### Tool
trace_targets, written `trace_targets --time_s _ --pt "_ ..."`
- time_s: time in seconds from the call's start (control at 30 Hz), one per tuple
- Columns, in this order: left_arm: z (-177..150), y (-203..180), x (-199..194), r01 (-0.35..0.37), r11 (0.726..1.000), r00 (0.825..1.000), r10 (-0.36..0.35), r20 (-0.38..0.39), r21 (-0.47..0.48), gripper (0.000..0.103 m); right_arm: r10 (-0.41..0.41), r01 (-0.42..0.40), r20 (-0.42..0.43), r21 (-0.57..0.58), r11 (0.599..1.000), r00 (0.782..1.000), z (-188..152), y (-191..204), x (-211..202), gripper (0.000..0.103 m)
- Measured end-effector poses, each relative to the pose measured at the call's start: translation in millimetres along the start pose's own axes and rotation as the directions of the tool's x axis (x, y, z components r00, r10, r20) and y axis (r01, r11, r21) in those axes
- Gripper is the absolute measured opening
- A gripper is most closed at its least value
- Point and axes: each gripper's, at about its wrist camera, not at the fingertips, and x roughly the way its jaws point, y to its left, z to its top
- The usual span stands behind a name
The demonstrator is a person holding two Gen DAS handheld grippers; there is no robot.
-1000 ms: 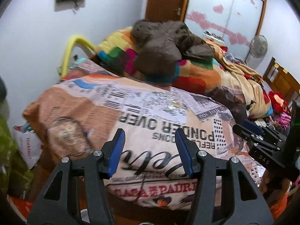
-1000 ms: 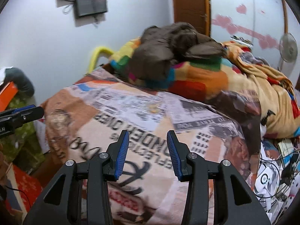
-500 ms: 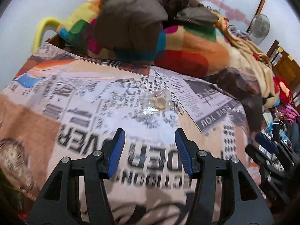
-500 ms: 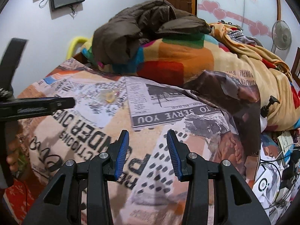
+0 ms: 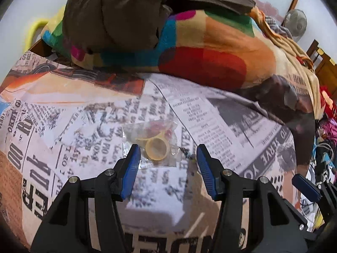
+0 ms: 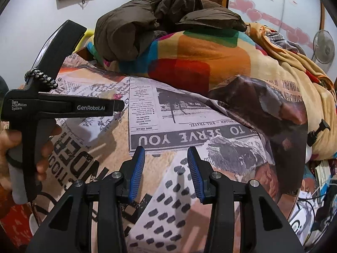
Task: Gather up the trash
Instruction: 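Grasp clear plastic bag with left gripper while right gripper approaches pink charm, then close right gripper on pink charm keychain while left gripper holds bag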
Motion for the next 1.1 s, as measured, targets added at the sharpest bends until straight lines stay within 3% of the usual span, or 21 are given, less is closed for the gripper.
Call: trace_targets --time_s 0.07,0.2,0.3,0.5,0.77,1.1 --pt "0.3 3.0 -0.1 0.012 1.0 1.0 -0.012 0.008 -0.005 0.054 0.006 -0.006 -0.001 -0.009 1.0 1.0 3.4 0.2 3.6 0.038" --pt "0.0 8.8 -0.7 -0.005 1.0 1.0 0.005 0.023 0.003 0.033 0.047 -0.047 -0.002 -0.009 0.999 0.999 11.7 2.4 8.7 0.038" --pt "-0.4 17.3 -2.0 0.024 1.0 0.999 -0.024 0.024 -0.016 0.024 0.081 -0.081 0.0 -0.017 0.997 0.997 20.5 5.8 12.4 0.038" --pt "-9.8 35.4 -16.0 0.006 0.999 0.999 -0.004 0.047 -0.035 0.022 0.175 -0.175 -0.029 -0.012 0.984 0.984 42.0 16.9 33.3 0.038" --pt "-35.0 79.5 -69.8 -0.013 0.996 0.992 0.024 0.126 -0.091 0.022 0.267 -0.267 -0.119 0.019 0.964 0.956 69.5 46.4 85.3 0.038" --pt "-46.2 90.2 -92.0 -0.055 0.997 0.981 0.065 0.181 -0.057 0.022 0.188 -0.197 -0.124 -0.061 0.979 0.974 82.7 88.7 110.8 0.038"
